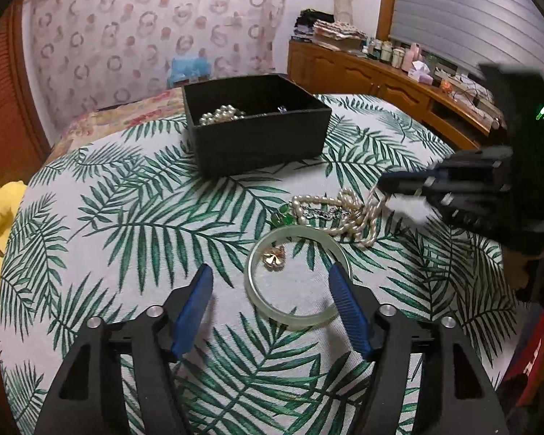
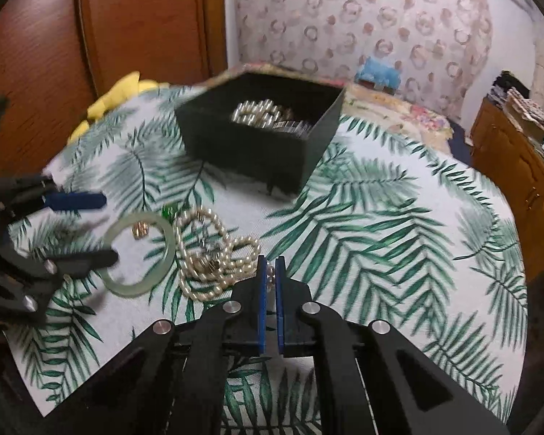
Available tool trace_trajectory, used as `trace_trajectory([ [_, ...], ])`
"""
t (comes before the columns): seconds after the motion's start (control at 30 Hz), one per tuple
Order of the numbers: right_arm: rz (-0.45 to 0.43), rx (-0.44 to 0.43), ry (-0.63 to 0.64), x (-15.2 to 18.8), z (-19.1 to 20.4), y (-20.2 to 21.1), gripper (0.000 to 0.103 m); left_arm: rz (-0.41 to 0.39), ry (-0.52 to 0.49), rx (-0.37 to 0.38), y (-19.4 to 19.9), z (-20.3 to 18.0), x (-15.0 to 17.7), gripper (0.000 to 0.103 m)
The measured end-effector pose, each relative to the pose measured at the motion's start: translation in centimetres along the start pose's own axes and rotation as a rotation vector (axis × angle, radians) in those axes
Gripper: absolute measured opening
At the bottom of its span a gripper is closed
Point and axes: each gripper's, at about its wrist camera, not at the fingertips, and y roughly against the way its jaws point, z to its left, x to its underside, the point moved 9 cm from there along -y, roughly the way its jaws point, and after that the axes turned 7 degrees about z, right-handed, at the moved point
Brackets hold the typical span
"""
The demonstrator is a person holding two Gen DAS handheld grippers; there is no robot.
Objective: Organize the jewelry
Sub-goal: 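Grasp the jade bangle with the left tool while the right tool grasps the pearl strand, then carry the jade bangle and pearl strand over the black box with both tools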
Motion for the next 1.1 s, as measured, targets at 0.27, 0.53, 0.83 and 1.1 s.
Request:
trace_trajectory([
  [0.27,-0.095,0.043,-0.035,-1.5,-2.3,4.0,0.005,0.033,-0.026,0.013,-1.0,-0.9,0.0,0.075],
  [0.53,-0.159,0.038,-0.041,-2.9,-2.6,6.7,0.005,0.046,-0.035,0.021,-1.5,-1.6,0.0,0.078],
  [0.83,-0.223,0.007,-0.026,-5.4,-1.4,9.4,0.005,0.033,-0.059,-0.014,-1.7,-1.8,-0.4,0.069],
  [1.1,-0.270,0.021,0.014,-7.9,-0.7,12.1,0.005,-0.045,-0.018,-0.003,1.5,-0.7,-2.1,0.069],
])
